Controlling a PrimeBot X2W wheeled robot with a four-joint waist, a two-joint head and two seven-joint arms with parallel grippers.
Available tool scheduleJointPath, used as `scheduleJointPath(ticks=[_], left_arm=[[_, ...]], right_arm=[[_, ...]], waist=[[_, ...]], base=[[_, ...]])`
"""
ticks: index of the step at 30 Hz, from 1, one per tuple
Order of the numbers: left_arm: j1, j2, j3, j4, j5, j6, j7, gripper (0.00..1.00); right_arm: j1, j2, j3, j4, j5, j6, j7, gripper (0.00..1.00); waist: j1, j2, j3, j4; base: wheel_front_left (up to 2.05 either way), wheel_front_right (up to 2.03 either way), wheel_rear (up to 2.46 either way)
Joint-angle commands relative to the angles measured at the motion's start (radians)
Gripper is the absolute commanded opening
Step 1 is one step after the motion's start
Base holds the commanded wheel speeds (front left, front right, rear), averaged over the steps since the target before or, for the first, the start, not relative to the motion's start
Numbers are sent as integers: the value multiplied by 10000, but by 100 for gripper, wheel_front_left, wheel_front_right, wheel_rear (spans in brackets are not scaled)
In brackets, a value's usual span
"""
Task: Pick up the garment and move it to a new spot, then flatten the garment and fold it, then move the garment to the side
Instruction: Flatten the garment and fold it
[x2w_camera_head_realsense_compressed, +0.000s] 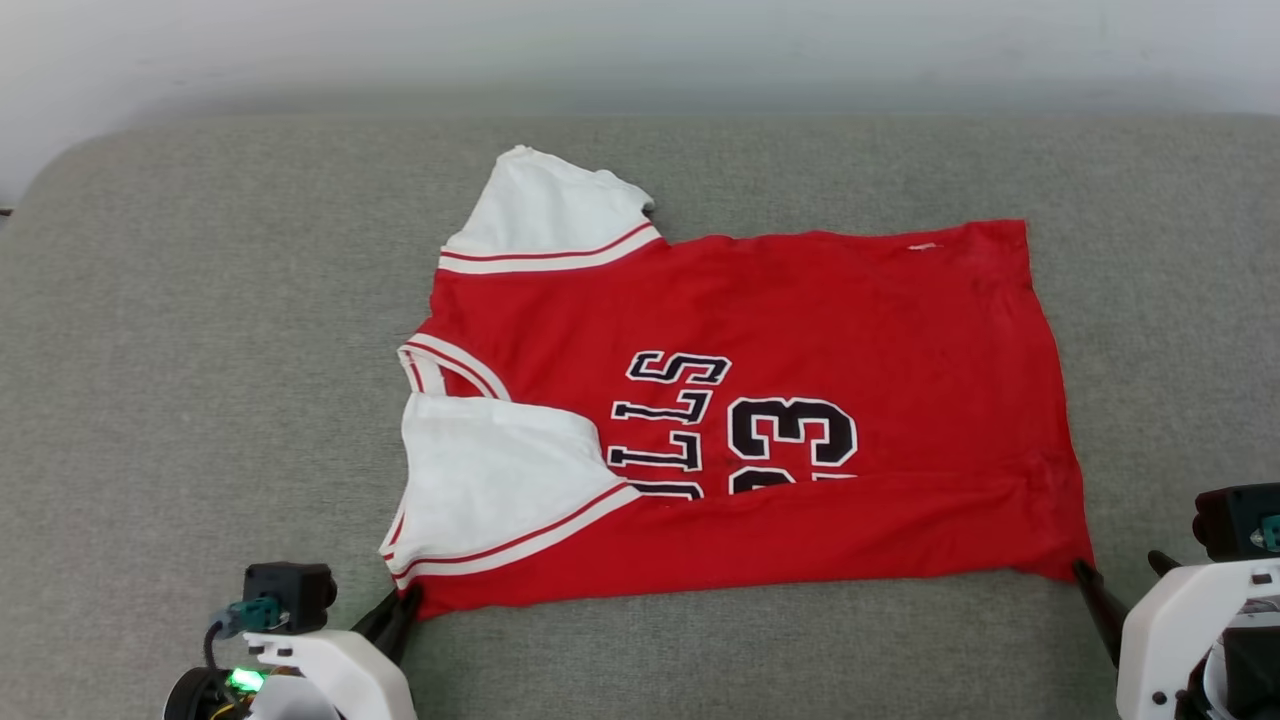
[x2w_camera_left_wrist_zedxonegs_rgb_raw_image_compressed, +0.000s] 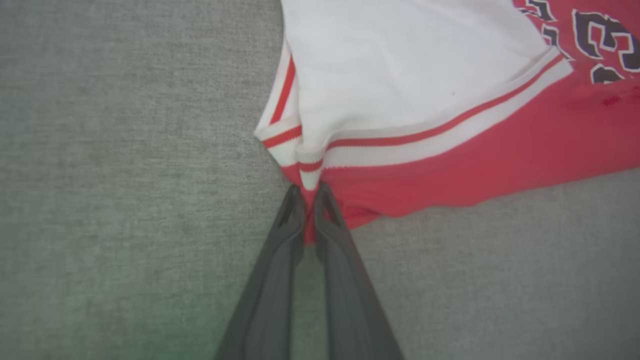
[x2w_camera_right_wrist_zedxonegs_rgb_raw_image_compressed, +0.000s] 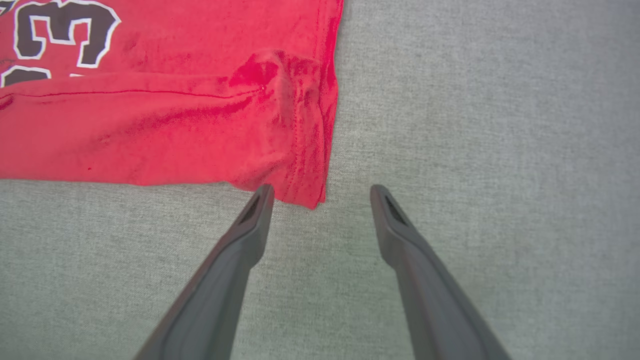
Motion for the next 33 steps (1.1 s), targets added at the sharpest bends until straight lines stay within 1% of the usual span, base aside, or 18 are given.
scheduleJointPath(ticks=[1,3,8,13,16,21,22,23,24,25,30,33], left_arm=[[52,-33,-4,-75,50,23,-23,0],[32,1,9,-451,123,78,-97,0],[42,191,69,-1483,279,306,-127,0],[102,364,56,-2303,442,550,77,0],[120,426,43,-2610,468,636,145,0],[119,469,-76,-2757,521,637,257,0],[123,473,-96,-2745,510,640,271,0],[129,486,-112,-2721,497,642,306,0],[138,503,-120,-2693,490,640,330,0],[155,512,-121,-2666,471,639,337,0],[262,606,-170,-2452,423,629,418,0],[438,663,-188,-2310,351,658,477,0]], right_arm=[[-162,57,-26,57,-27,-8,0,100],[-219,190,-68,279,42,-8,39,100],[-544,140,-216,1036,-248,-8,113,100],[-880,446,-528,1816,-505,-8,240,100],[-1014,552,-532,2256,-671,-8,340,100],[-1071,588,-417,2999,-1022,-8,212,100],[-1077,636,-450,3144,-1049,-8,199,89],[-1110,666,-484,3277,-1074,-8,182,37],[-1150,689,-512,3383,-1097,-10,142,11],[-1171,700,-525,3473,-1118,-10,125,0],[-1187,663,-614,3614,-975,-10,-63,0],[-1074,507,-637,3495,-821,-11,-90,0]], waist=[[0,0,-90,92],[0,0,-180,207],[0,0,-278,459],[0,0,-180,678],[0,0,-63,769],[0,0,95,854],[0,0,108,864],[0,0,114,871],[0,0,111,873],[0,0,102,867],[0,0,-139,793],[0,0,-407,732]], base=[[0,0,0],[0,0,0],[0,0,0],[0,0,0],[0,0,0],[0,0,0],[0,0,0],[0,0,0],[0,0,0],[0,0,0],[0,0,0],[0,0,0]])
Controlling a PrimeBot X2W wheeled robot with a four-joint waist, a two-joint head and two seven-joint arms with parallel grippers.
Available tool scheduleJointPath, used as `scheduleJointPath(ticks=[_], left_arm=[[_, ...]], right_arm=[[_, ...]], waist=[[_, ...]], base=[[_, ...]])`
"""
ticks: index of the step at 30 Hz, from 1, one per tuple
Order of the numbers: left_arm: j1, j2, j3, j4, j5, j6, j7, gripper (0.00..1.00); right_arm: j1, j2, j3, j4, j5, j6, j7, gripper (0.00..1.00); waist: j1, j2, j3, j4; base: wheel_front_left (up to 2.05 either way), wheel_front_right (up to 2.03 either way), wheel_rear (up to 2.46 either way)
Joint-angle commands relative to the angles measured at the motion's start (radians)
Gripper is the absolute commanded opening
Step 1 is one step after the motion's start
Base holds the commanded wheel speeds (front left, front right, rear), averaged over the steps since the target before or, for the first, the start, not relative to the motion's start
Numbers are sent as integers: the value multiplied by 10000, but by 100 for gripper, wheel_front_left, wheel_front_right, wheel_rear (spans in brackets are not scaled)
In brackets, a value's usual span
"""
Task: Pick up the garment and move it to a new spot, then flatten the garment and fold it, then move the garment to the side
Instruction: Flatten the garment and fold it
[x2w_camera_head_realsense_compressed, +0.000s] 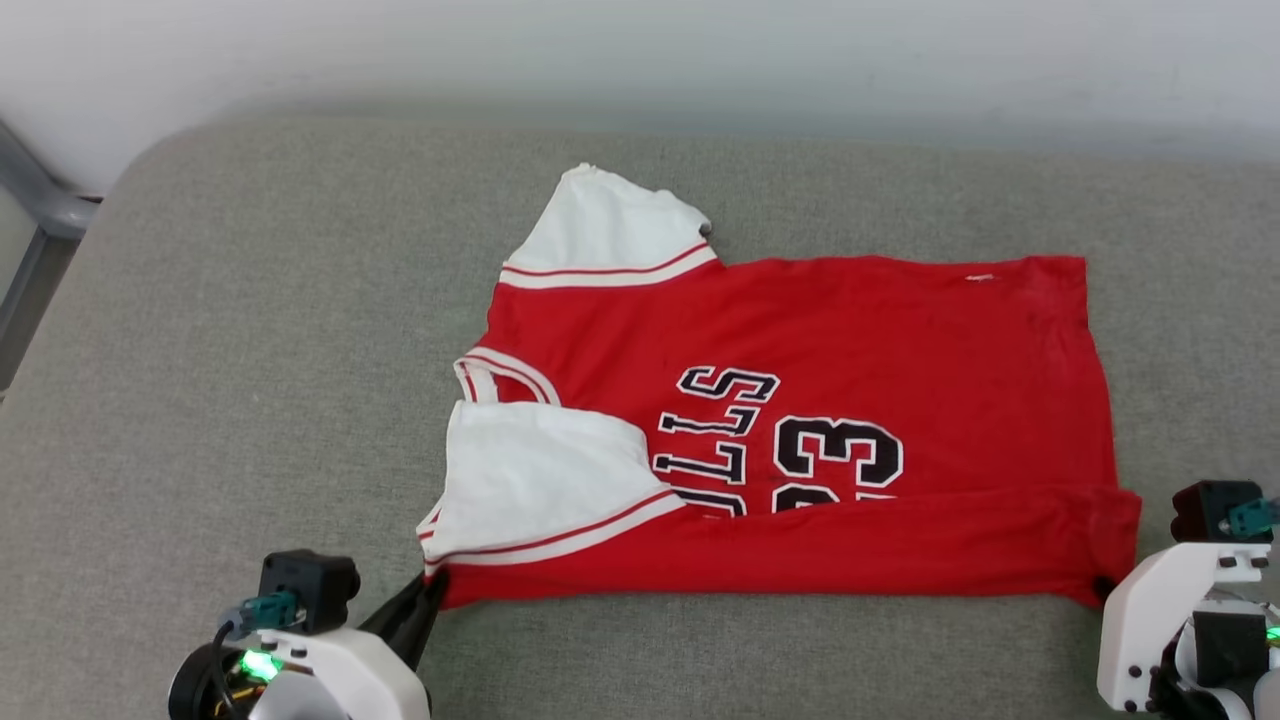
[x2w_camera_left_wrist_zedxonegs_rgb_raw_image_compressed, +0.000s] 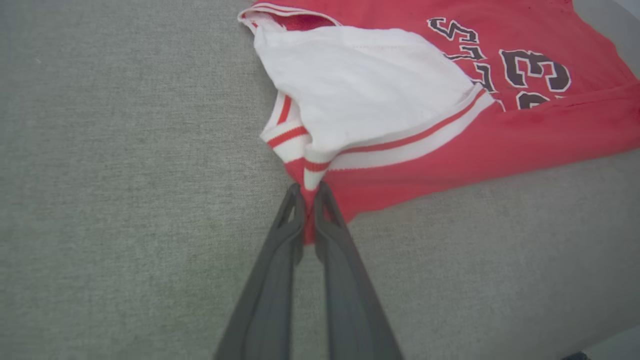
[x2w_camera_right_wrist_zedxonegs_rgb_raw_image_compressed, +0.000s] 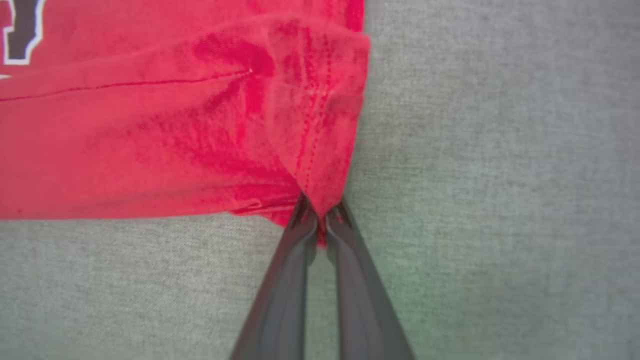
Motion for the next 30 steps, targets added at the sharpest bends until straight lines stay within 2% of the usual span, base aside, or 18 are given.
scheduleJointPath(ticks=[1,13,16,20,21,22,23,30], left_arm=[[198,59,-24,60,-32,54,48,0],[1557,466,-268,-231,-571,245,701,0],[1712,473,-459,-296,-681,123,910,0],[1496,278,-464,0,-671,32,710,0],[1449,224,-469,84,-660,19,647,22],[1395,194,-489,183,-630,-3,612,87],[1338,180,-517,268,-590,-36,581,100],[963,-11,-350,580,-299,-152,-170,100]], right_arm=[[302,-98,3,87,83,-15,64,0],[1852,-1111,342,-1484,1204,-17,1171,0],[2602,-1184,145,-2024,1525,-15,1534,0],[2724,-938,84,-1833,1700,-15,1535,0],[2663,-811,40,-1759,1767,-15,1448,12],[2560,-738,-37,-1689,1826,-15,1320,100],[2465,-715,-86,-1637,1817,-15,1172,100],[2126,-875,-20,-1686,1796,-12,411,100]], waist=[[0,0,-195,-60],[0,0,-1110,-248],[0,0,-1054,-210],[0,0,-939,-224],[0,0,-916,-230],[0,0,-896,-232],[0,0,-879,-229],[0,0,-991,-237]], base=[[0,0,0],[0,0,0],[0,0,0],[0,0,0],[0,0,0],[0,0,0],[0,0,0],[0,0,0]])
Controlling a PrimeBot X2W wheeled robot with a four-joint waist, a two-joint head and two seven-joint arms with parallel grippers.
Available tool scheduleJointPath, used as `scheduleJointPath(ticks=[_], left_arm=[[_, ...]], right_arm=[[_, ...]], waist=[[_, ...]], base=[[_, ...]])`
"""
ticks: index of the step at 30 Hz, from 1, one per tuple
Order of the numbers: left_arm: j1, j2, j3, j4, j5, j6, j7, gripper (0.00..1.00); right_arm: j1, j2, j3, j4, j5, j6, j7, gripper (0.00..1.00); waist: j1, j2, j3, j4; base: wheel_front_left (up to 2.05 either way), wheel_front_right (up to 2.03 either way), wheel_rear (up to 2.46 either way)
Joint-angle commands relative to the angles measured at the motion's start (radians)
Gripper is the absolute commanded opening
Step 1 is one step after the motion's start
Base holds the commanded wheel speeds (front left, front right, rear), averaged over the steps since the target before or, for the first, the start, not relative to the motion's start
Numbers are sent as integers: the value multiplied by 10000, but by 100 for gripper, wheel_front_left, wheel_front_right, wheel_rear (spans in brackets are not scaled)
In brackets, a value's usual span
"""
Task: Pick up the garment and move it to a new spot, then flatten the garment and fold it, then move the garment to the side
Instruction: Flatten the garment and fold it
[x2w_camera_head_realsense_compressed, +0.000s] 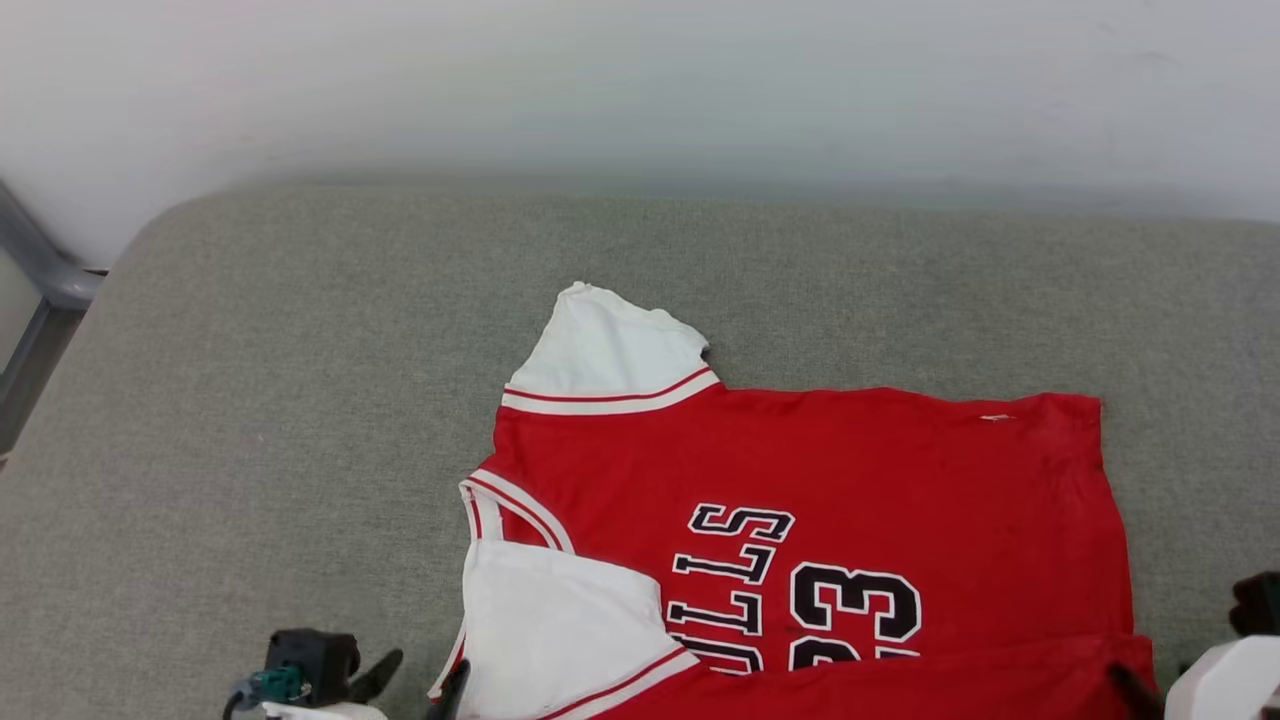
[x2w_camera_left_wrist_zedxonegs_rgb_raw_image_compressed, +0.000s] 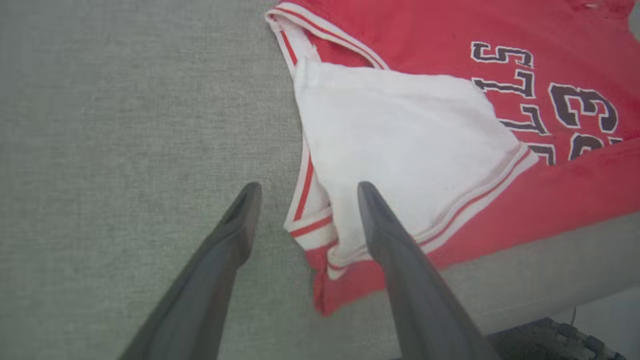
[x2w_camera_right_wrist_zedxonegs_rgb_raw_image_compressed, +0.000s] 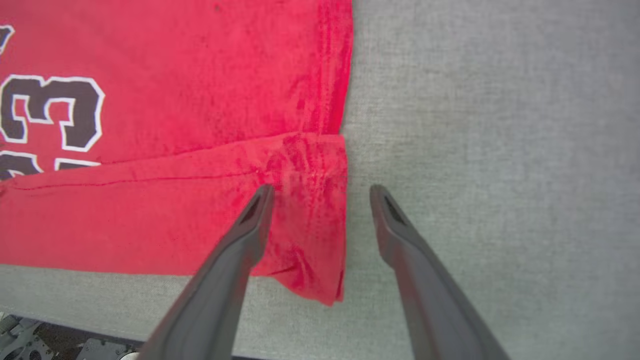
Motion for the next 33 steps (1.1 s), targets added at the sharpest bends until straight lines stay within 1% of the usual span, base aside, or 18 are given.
scheduleJointPath(ticks=[1,6,9,13,16,20,25,27,30,33], left_arm=[[-172,-74,84,41,151,-92,-291,100],[-424,-246,407,39,542,8,-1552,100],[-491,-335,590,-151,786,86,-2289,100],[-533,-418,739,-379,1049,-56,-3211,100],[-510,-604,955,-549,1194,-58,-3612,100],[-332,-977,1383,-765,1382,-21,-3827,100],[-219,-1499,1854,-937,1905,-203,-3880,100],[-214,-1711,2074,-943,2108,-365,-3879,100],[-396,-1967,2367,-867,2380,-632,-3866,100],[-680,-2058,2527,-677,2599,-965,-3865,100]], right_arm=[[-161,-125,-26,-125,-66,-8,-235,100],[-677,-120,-193,-663,98,-8,-1259,100],[-907,-99,-89,-1024,131,-8,-1945,100],[-1060,-1,172,-1406,219,-8,-2917,100],[-1075,114,247,-1503,210,-8,-3737,100],[-966,335,497,-1486,236,-8,-4826,100],[-821,490,783,-1349,-42,-8,-5894,100],[-839,504,895,-1260,-220,-8,-6164,100],[-912,717,895,-1142,-279,-8,-6425,100],[-1033,792,977,-1076,-332,-8,-6552,100]], waist=[[0,0,-99,-15],[0,0,-453,-61],[0,0,-586,-109],[0,0,-679,-141],[0,0,-712,-145],[0,0,-679,-173],[0,0,-540,-216],[0,0,-453,-268],[0,0,-272,-368],[0,0,17,-551]], base=[[0,0,0],[0,0,0],[0,0,0],[0,0,0],[0,0,0],[0,0,0],[0,0,0],[0,0,0],[0,0,0],[0,0,0]])
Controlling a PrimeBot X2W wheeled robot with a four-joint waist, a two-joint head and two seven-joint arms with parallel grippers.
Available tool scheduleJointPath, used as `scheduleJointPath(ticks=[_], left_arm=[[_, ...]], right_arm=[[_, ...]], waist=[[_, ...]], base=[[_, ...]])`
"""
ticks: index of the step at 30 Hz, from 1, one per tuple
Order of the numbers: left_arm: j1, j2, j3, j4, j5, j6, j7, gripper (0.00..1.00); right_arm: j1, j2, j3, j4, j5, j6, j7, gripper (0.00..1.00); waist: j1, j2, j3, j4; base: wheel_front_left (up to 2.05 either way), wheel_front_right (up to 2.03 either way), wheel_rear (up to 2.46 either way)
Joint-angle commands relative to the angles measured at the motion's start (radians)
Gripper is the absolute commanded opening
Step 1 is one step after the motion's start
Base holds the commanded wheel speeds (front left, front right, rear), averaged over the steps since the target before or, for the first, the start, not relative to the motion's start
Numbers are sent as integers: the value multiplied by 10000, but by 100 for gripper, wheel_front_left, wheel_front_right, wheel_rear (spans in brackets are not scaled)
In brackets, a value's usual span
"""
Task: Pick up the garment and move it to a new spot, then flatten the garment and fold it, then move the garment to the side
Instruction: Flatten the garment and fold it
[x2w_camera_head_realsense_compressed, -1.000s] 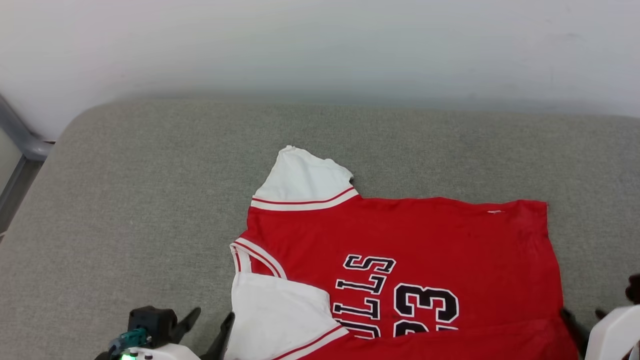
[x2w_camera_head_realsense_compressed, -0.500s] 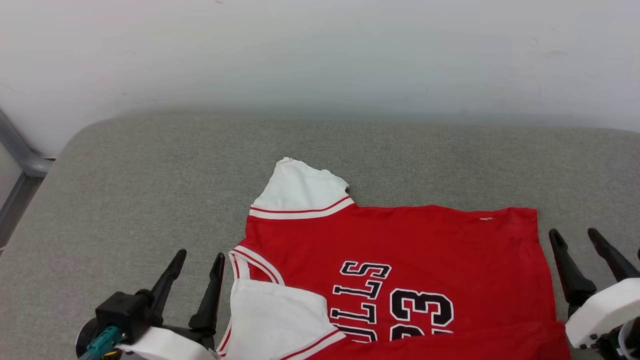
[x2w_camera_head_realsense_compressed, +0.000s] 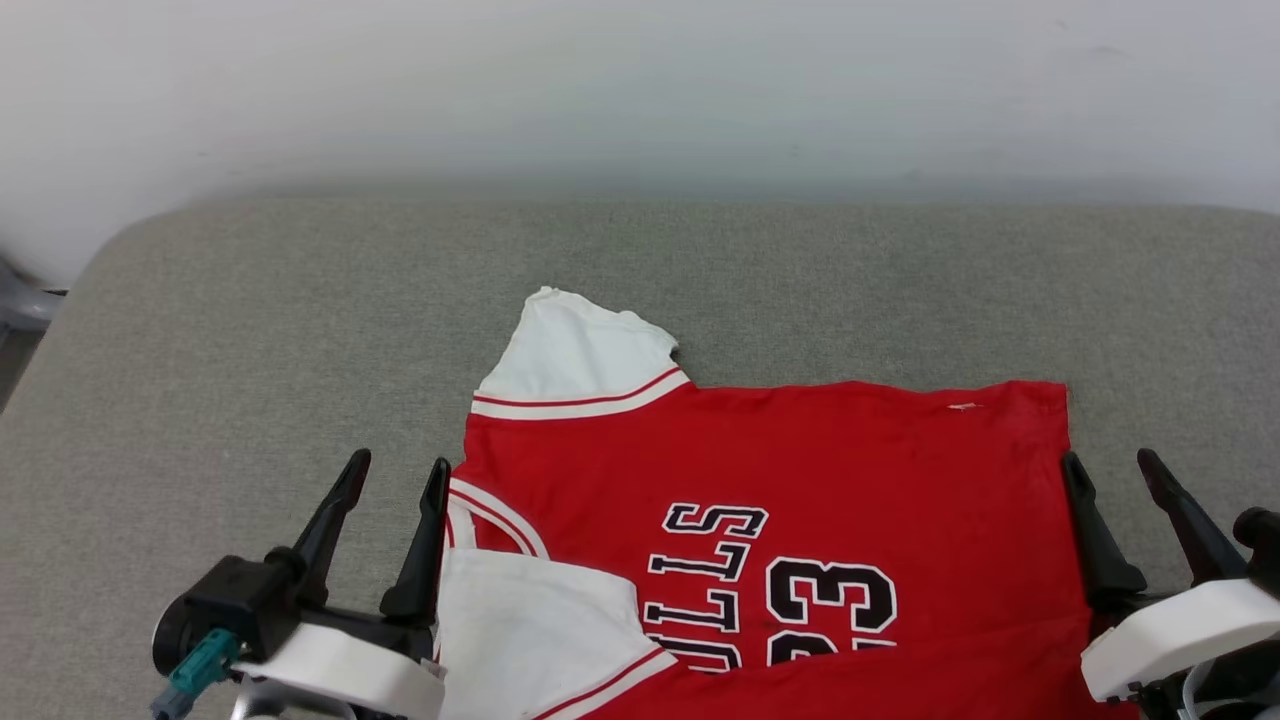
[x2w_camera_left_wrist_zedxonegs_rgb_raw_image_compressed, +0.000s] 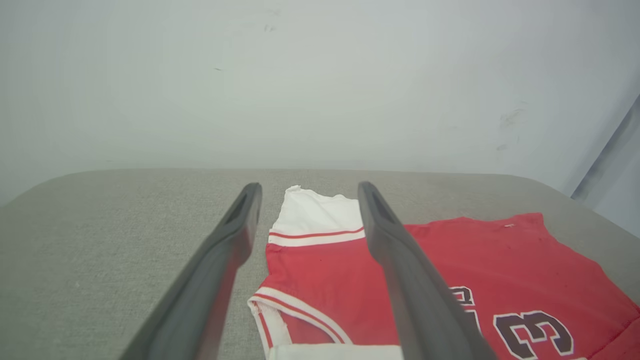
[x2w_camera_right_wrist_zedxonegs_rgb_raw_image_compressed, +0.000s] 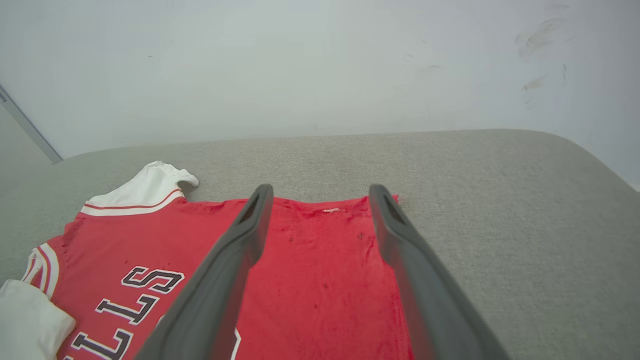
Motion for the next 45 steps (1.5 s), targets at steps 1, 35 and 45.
scheduleJointPath(ticks=[1,35,45], left_arm=[[-256,7,64,65,59,-80,-19,100],[-9185,3837,-1140,3800,-2784,-1921,10458,100],[-9235,3767,-1551,5248,-2444,-1822,10550,27]], right_arm=[[-188,49,-12,3,-80,-8,-38,100],[-2271,1001,905,241,-132,-8,-1107,100],[-2330,1009,1136,568,80,-8,-1363,100]], waist=[[0,0,223,-168],[0,0,4580,-2969],[0,0,4765,-3183]], base=[[0,0,0],[0,0,0],[0,0,0]])
